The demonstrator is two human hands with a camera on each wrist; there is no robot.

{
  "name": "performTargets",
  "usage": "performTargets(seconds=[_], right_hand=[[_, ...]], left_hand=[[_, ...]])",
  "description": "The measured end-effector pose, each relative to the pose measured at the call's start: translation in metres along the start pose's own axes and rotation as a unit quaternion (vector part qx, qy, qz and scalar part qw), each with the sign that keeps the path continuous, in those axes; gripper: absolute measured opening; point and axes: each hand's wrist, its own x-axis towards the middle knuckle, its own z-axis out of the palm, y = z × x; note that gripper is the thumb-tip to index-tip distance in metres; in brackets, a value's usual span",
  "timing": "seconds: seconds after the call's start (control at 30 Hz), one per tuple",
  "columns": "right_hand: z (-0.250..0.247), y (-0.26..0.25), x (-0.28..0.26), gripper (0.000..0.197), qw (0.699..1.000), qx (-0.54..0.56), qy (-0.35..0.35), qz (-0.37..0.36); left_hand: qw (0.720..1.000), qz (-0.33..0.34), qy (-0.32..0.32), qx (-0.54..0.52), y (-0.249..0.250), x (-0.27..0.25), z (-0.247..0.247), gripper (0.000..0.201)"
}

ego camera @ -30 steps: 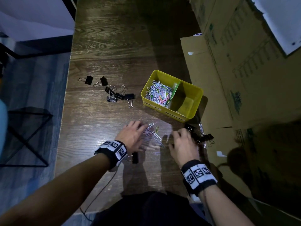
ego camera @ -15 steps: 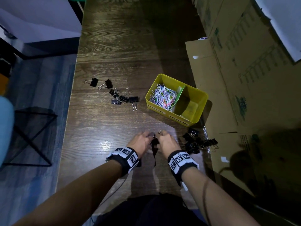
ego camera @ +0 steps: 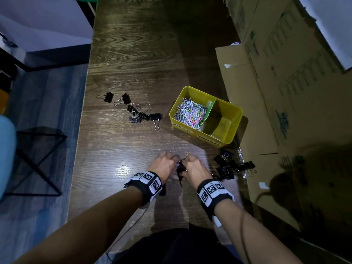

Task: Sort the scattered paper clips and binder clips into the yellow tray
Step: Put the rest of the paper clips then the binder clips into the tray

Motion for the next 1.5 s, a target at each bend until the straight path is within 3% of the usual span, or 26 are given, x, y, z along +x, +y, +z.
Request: performTargets(seconds=[0.17, 0.3, 0.47, 0.53, 0.6, 0.67, 0.73, 0.87, 1.0, 1.07, 1.2, 1.27, 1.33, 1.4, 1.5], right_hand=[[-0.004, -0.001, 0.001, 0.018, 1.000, 0.000, 0.008, -0.016], [-0.006, -0.006, 0.002, 0.023, 0.999, -0.031, 0.006, -0.014], [-0.010, -0.009, 0.001, 0.024, 0.999, 0.017, 0.000, 0.039], [-0.010, -0.008, 0.002, 0.017, 0.994, 0.075, 0.025, 0.070], [-0.009, -0.005, 0.004, 0.012, 0.984, 0.139, 0.041, 0.105], [-0.011, -0.001, 0.004, 0.011, 0.968, 0.209, 0.057, 0.130], [-0.017, 0.002, 0.003, 0.014, 0.951, 0.266, 0.081, 0.135], [-0.040, 0.002, -0.005, 0.019, 0.901, 0.392, 0.145, 0.112], [-0.079, 0.000, -0.013, 0.017, 0.845, 0.494, 0.192, 0.072], [-0.104, -0.003, -0.013, 0.018, 0.825, 0.517, 0.223, 0.049], [-0.143, -0.004, 0.000, 0.020, 0.815, 0.514, 0.269, 0.020], [-0.156, -0.001, 0.015, 0.019, 0.824, 0.492, 0.280, 0.020], [-0.161, 0.002, 0.032, 0.018, 0.847, 0.452, 0.281, 0.026], [-0.163, 0.002, 0.047, 0.018, 0.872, 0.403, 0.275, 0.033], [-0.163, -0.001, 0.062, 0.024, 0.906, 0.335, 0.256, 0.038]], left_hand=[[1.000, 0.015, 0.009, -0.021, 0.001, 0.001, 0.000, 0.044], [1.000, 0.027, -0.010, 0.000, -0.002, 0.001, 0.002, 0.043], [0.997, 0.051, -0.064, -0.002, -0.008, 0.001, -0.001, 0.064], [0.997, 0.042, -0.048, -0.035, -0.011, 0.001, -0.003, 0.050], [0.992, 0.015, -0.004, -0.123, -0.017, 0.001, -0.008, 0.026], [0.980, -0.019, 0.010, -0.198, -0.024, 0.003, -0.012, 0.015], [0.957, -0.051, -0.022, -0.284, -0.032, 0.006, -0.013, 0.008], [0.860, -0.117, -0.052, -0.494, -0.047, 0.010, -0.033, 0.009], [0.797, -0.050, -0.024, -0.602, -0.051, 0.017, -0.091, 0.007], [0.784, -0.016, -0.002, -0.621, -0.048, 0.028, -0.120, 0.005], [0.820, -0.023, 0.053, -0.569, -0.039, 0.067, -0.155, 0.005], [0.863, -0.039, 0.065, -0.499, -0.031, 0.085, -0.164, 0.002], [0.925, -0.055, 0.065, -0.371, -0.023, 0.097, -0.167, 0.013], [0.964, -0.058, 0.064, -0.250, -0.017, 0.098, -0.167, 0.026], [0.962, -0.039, 0.116, -0.242, -0.015, 0.088, -0.162, 0.027]])
